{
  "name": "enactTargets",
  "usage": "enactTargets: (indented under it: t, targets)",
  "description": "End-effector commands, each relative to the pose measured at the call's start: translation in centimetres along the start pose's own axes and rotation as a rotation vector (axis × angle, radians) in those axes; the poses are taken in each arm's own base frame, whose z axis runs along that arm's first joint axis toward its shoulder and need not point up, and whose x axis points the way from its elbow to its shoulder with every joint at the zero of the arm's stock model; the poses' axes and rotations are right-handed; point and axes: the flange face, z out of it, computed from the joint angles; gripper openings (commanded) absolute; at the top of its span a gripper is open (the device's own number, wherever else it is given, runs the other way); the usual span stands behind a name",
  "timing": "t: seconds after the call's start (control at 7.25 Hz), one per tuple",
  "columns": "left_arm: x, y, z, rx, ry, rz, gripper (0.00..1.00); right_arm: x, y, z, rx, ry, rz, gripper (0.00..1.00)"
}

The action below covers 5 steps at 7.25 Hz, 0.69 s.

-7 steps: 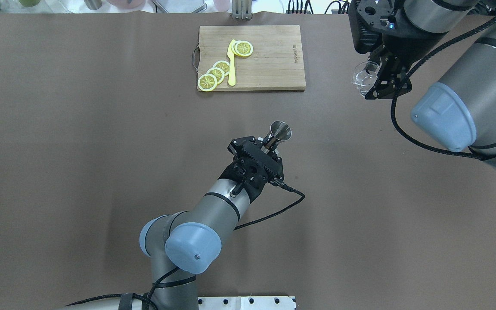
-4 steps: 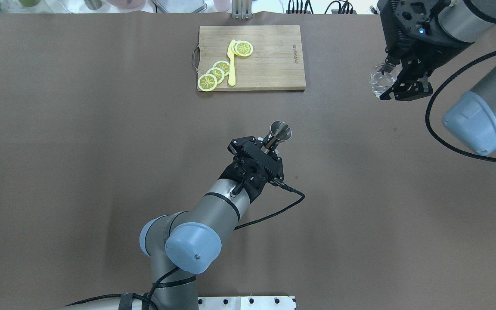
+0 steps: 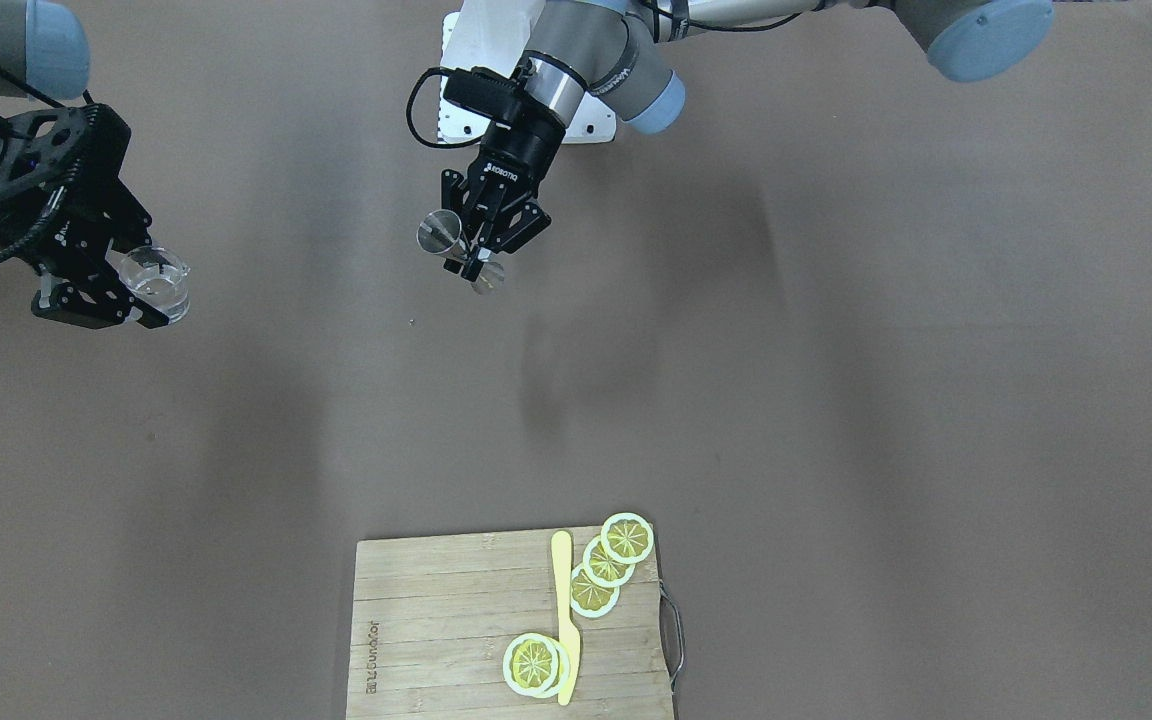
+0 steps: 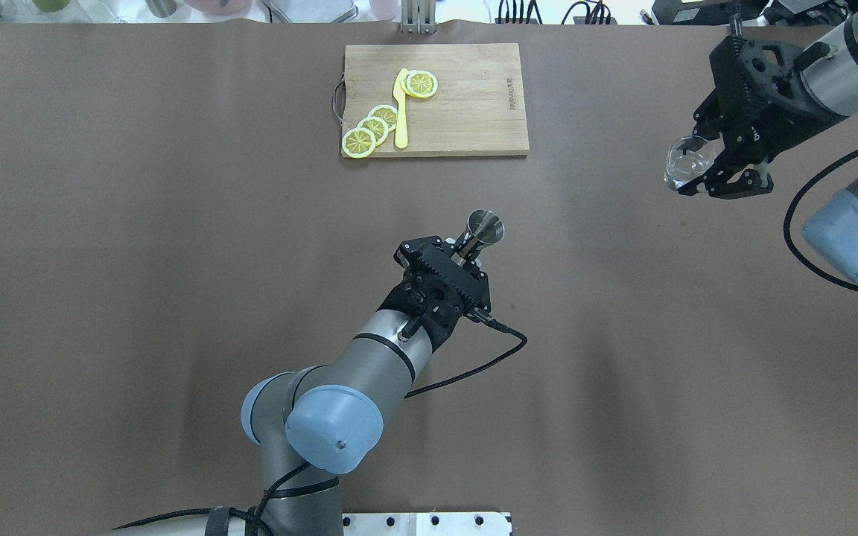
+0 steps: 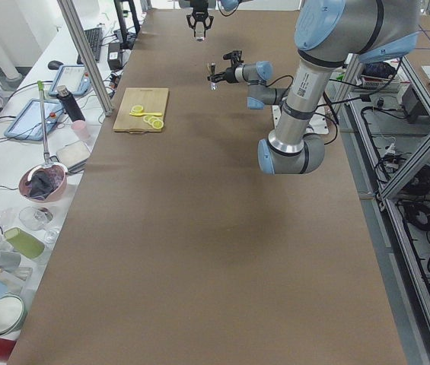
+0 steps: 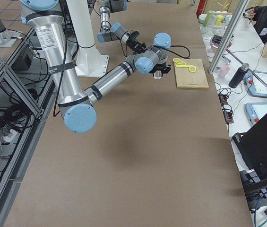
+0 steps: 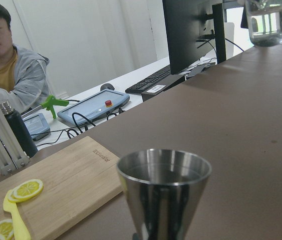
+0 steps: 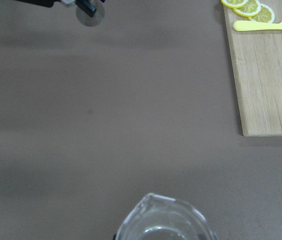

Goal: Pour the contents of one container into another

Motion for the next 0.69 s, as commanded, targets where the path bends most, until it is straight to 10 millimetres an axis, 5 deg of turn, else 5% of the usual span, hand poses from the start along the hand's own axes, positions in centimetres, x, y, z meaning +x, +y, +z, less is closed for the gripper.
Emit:
enactTargets:
  t: [0.0,0.55]
  targets:
    - [0.0,0.0,0.0,0.001,0.000,0.000,0.00,0.3,3.1,1.3,0.037,-0.042,0.013,0.00]
    - [0.0,0.1,0.0,-0.001,0.001,0.001,0.00,0.1,8.3,2.2,0.090,-0.041,-0.004,0.00]
